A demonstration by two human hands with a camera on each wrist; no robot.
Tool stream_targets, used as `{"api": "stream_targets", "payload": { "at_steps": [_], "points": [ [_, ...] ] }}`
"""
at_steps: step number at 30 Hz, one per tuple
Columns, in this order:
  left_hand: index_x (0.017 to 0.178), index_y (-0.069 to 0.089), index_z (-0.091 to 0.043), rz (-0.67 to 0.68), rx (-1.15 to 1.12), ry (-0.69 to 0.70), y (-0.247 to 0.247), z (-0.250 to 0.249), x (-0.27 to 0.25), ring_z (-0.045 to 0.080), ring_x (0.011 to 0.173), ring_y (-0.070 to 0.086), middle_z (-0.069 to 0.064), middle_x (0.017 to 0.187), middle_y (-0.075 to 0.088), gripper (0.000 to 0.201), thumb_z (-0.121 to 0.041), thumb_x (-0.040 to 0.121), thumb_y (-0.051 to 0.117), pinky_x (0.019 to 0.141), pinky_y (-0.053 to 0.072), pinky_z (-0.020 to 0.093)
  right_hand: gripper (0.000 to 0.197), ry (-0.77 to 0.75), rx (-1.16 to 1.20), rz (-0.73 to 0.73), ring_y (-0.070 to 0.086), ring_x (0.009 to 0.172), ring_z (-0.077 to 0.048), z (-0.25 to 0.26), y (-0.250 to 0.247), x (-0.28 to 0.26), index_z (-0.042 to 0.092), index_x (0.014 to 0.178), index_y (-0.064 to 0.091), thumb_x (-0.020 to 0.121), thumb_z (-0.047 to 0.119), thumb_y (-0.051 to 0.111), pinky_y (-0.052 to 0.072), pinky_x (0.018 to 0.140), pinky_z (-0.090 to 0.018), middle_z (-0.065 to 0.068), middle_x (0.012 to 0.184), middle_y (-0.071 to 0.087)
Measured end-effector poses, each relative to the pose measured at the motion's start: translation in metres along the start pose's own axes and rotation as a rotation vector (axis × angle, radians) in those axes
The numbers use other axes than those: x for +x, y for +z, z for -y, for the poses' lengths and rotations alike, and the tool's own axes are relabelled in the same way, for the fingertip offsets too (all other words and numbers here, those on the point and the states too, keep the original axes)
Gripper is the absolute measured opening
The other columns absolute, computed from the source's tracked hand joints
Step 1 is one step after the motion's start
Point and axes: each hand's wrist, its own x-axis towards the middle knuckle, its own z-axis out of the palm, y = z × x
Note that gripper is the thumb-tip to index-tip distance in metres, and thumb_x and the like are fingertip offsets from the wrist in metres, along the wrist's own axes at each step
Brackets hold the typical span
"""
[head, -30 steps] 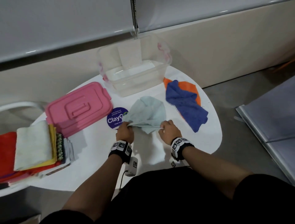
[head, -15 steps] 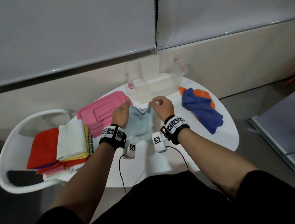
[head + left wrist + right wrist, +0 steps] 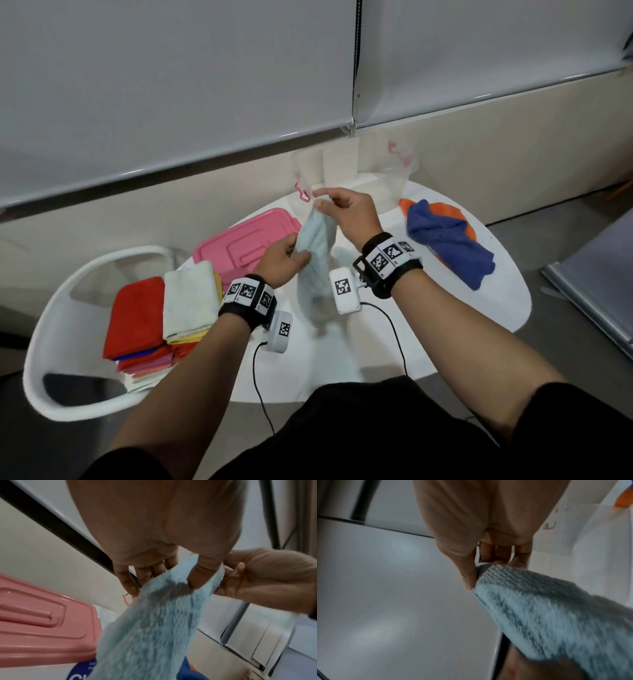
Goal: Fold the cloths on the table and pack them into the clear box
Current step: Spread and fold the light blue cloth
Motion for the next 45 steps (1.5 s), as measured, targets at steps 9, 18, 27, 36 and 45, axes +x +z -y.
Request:
{"api": "stream_targets", "payload": {
  "at_steps": [9,18,27,36,45],
  "points": [
    [0.085,0.066,-0.022,-0.018,0.254,0.121,-0.016,0.021,-0.007,0.010,0.068,0.061,-0.007,0.076,0.066,0.021,-0.042,0.092,0.064,0.066,0.047,0.027,0.016,-0.005,0.002,-0.280,0.053,0.059,-0.007,0.003,-0.078,-0.001,0.015,0.103,0.073,0.090,0.007,0.067,0.048,0.056,-0.023,0.002,0.075,0.068],
    [0.087,0.072,-0.028,-0.220,0.572,0.012,-0.040,0.018,0.007,0.021,0.072,0.064,-0.005,0.074,0.069,0.025,-0.052,0.081,0.071,0.070,0.054,0.032,0.016,0.103,-0.138,-0.952,0.066,0.081,-0.011,-0.024,-0.142,-0.005,0.025,0.097,0.077,0.084,0.020,0.069,0.055,0.084,-0.026,0.013,0.081,0.070],
    [0.084,0.063,-0.018,-0.239,0.244,0.109,-0.077,-0.027,0.028,0.010,0.064,0.054,-0.003,0.075,0.064,0.024,-0.027,0.073,0.083,0.054,0.042,0.016,0.013,-0.006,0.106,-0.936,0.073,0.066,-0.017,-0.011,-0.172,0.022,0.014,0.097,0.071,0.089,0.005,0.064,0.055,0.055,-0.026,-0.001,0.088,0.068],
    [0.082,0.064,-0.015,-0.465,0.706,0.384,-0.031,0.022,-0.002,0.027,0.072,0.058,0.004,0.075,0.064,0.022,-0.026,0.064,0.057,0.078,0.037,0.040,0.025,0.270,0.170,-0.998,0.049,0.041,-0.003,-0.067,-0.198,-0.015,0.019,0.076,0.051,0.092,0.003,0.043,0.041,0.044,-0.018,0.005,0.063,0.049],
    [0.083,0.067,-0.046,0.571,0.636,-0.327,0.075,0.151,-0.094,0.007,0.091,0.066,-0.021,0.088,0.068,0.012,-0.048,0.073,0.073,0.079,0.046,0.015,0.030,0.794,-0.404,-0.720,0.061,0.106,-0.038,-0.216,-0.227,-0.145,-0.005,0.109,0.068,0.091,0.007,0.047,0.043,0.077,-0.024,-0.021,0.114,0.066]
  ]
}}
